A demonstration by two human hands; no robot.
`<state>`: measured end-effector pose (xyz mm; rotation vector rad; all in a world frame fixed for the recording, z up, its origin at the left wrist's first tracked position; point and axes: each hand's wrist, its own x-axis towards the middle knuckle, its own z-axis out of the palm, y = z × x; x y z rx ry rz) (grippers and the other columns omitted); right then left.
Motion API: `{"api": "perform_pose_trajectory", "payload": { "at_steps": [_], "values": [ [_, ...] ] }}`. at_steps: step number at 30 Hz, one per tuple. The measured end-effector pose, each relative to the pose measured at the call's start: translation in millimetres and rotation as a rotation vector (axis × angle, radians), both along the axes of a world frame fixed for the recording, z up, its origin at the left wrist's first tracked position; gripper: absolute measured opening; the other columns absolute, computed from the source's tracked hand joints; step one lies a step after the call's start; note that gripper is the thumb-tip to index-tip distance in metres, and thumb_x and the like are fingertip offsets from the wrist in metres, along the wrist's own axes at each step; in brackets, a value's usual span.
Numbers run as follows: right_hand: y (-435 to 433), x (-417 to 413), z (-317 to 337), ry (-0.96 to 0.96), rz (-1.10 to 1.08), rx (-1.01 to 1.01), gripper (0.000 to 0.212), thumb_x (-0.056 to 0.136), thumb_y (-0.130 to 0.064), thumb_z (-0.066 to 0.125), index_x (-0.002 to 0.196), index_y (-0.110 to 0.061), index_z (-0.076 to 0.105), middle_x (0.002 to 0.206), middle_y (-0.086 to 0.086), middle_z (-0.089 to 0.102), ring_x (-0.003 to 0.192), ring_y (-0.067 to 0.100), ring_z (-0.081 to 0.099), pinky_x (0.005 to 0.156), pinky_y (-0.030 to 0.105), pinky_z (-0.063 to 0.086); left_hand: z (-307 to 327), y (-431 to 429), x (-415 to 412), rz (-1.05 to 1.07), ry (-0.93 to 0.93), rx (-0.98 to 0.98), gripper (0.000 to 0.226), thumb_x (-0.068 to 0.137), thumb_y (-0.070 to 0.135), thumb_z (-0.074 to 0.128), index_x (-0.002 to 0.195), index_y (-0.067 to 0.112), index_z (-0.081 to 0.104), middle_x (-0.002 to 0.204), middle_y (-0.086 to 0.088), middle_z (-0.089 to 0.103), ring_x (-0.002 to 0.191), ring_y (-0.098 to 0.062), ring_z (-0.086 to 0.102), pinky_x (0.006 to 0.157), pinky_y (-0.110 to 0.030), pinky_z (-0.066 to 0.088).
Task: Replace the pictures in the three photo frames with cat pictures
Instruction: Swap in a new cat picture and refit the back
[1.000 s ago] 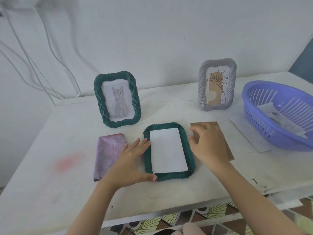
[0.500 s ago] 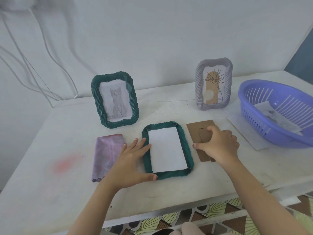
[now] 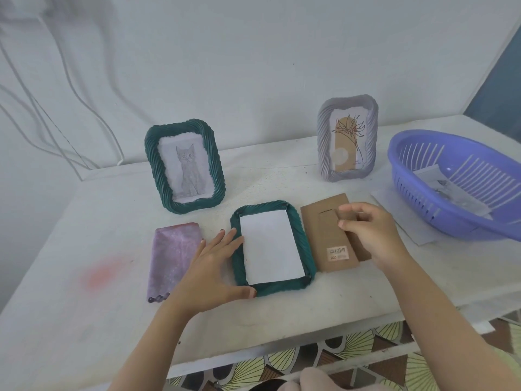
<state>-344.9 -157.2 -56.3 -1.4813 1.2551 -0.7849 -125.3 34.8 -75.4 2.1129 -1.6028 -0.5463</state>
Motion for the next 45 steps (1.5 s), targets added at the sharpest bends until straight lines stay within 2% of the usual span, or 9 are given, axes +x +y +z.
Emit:
{"api": "perform_pose_trajectory", "payload": {
  "at_steps": [3, 8, 12, 16, 25, 35, 38, 42, 45],
  "values": [
    [-0.2, -1.2, 6.3, -0.073, -0.053, -0.1, 0.034, 0.077, 0.001, 0.064, 0.079, -0.033, 0.066, 0.081, -0.001, 0.061, 0.083, 0.015, 0.056, 0.073, 0.021, 0.042, -1.3, 0.4, -1.6, 0.005, -0.002, -0.003, 0.114, 0.047, 0.075, 0.053, 0.146, 0.03, 0.017, 0.149, 0.019, 0.001, 0.136, 0.005, -0.007, 0.113, -0.026, -0.009],
    [0.4, 3.1, 22.7, -0.23, -0.175, -0.235, 0.031, 0.083, -0.004, 0.059, 0.084, -0.033, 0.067, 0.086, -0.012, 0.066, 0.082, 0.007, 0.06, 0.078, 0.018, 0.042, -1.3, 0.5, -3.3, 0.007, -0.002, -0.004, 0.115, 0.047, 0.075, 0.052, 0.146, 0.027, 0.017, 0.151, 0.015, 0.001, 0.136, 0.003, -0.007, 0.112, -0.025, -0.01],
    [1.7, 13.5, 30.8, -0.439, -0.173, -0.128, 0.029, 0.085, 0.002, 0.054, 0.091, -0.022, 0.069, 0.093, -0.001, 0.068, 0.084, 0.01, 0.061, 0.078, 0.019, 0.048, -1.7, -0.3, -4.6, 0.022, -0.01, -0.007, 0.118, 0.046, 0.076, 0.051, 0.146, 0.024, 0.018, 0.15, 0.014, 0.001, 0.139, -0.001, -0.005, 0.112, -0.025, -0.01],
    [10.9, 26.2, 28.1, -0.523, -0.042, 0.102, 0.027, 0.087, 0.007, 0.051, 0.099, -0.01, 0.067, 0.087, 0.002, 0.066, 0.071, 0.012, 0.06, 0.058, 0.015, 0.051, -1.5, -0.2, -4.8, 0.03, 0.004, -0.005, 0.114, 0.047, 0.075, 0.052, 0.145, 0.028, 0.02, 0.152, 0.013, 0.002, 0.141, -0.004, -0.005, 0.112, -0.026, -0.009],
    [32.0, 44.4, 2.5, -0.281, 0.227, 0.167, 0.027, 0.085, 0.006, 0.056, 0.095, -0.015, 0.069, 0.084, 0.004, 0.065, 0.075, 0.015, 0.063, 0.061, 0.019, 0.053, -3.3, -0.7, -3.4, 0.024, -0.017, 0.004, 0.115, 0.047, 0.077, 0.05, 0.145, 0.027, 0.02, 0.152, 0.013, 0.002, 0.136, 0.002, -0.007, 0.112, -0.028, -0.009],
    [33.6, 58.5, -7.6, -0.109, 0.272, 0.104, 0.025, 0.083, 0.002, 0.059, 0.096, -0.018, 0.07, 0.089, 0.0, 0.066, 0.091, 0.02, 0.065, 0.078, 0.032, 0.056, -5.4, -1.8, -2.2, 0.019, -0.034, 0.006, 0.114, 0.047, 0.079, 0.05, 0.145, 0.029, 0.018, 0.15, 0.014, 0.0, 0.142, -0.007, -0.004, 0.113, -0.03, -0.008],
    [32.9, 59.9, -9.0, 0.005, 0.272, -0.043, 0.024, 0.083, -0.002, 0.06, 0.097, -0.018, 0.071, 0.084, -0.008, 0.065, 0.082, 0.007, 0.062, 0.08, 0.026, 0.054, -7.1, -1.6, -0.7, 0.012, -0.041, 0.002, 0.127, 0.038, 0.093, 0.044, 0.145, 0.029, 0.018, 0.149, 0.015, -0.001, 0.139, -0.003, -0.006, 0.113, -0.03, -0.009],
    [33.5, 60.2, -9.0, 0.168, 0.314, -0.278, 0.023, 0.084, -0.005, 0.059, 0.1, -0.016, 0.072, 0.086, -0.008, 0.064, 0.072, -0.007, 0.054, 0.066, -0.002, 0.041, -8.4, -1.2, -0.9, 0.023, -0.025, -0.014, 0.121, 0.043, 0.096, 0.033, 0.144, 0.032, 0.017, 0.148, 0.017, -0.002, 0.136, 0.001, -0.007, 0.112, -0.03, -0.01],
    [33.7, 58.8, -9.1, 0.31, 0.391, -0.419, 0.023, 0.084, -0.008, 0.058, 0.098, -0.018, 0.073, 0.086, -0.012, 0.062, 0.066, -0.006, 0.049, 0.061, 0.0, 0.036, -8.7, -1.0, -1.5, 0.039, -0.02, -0.024, 0.117, 0.047, 0.096, 0.028, 0.144, 0.032, 0.02, 0.149, 0.017, 0.001, 0.137, 0.0, -0.005, 0.112, -0.03, -0.009]
  ]
}}
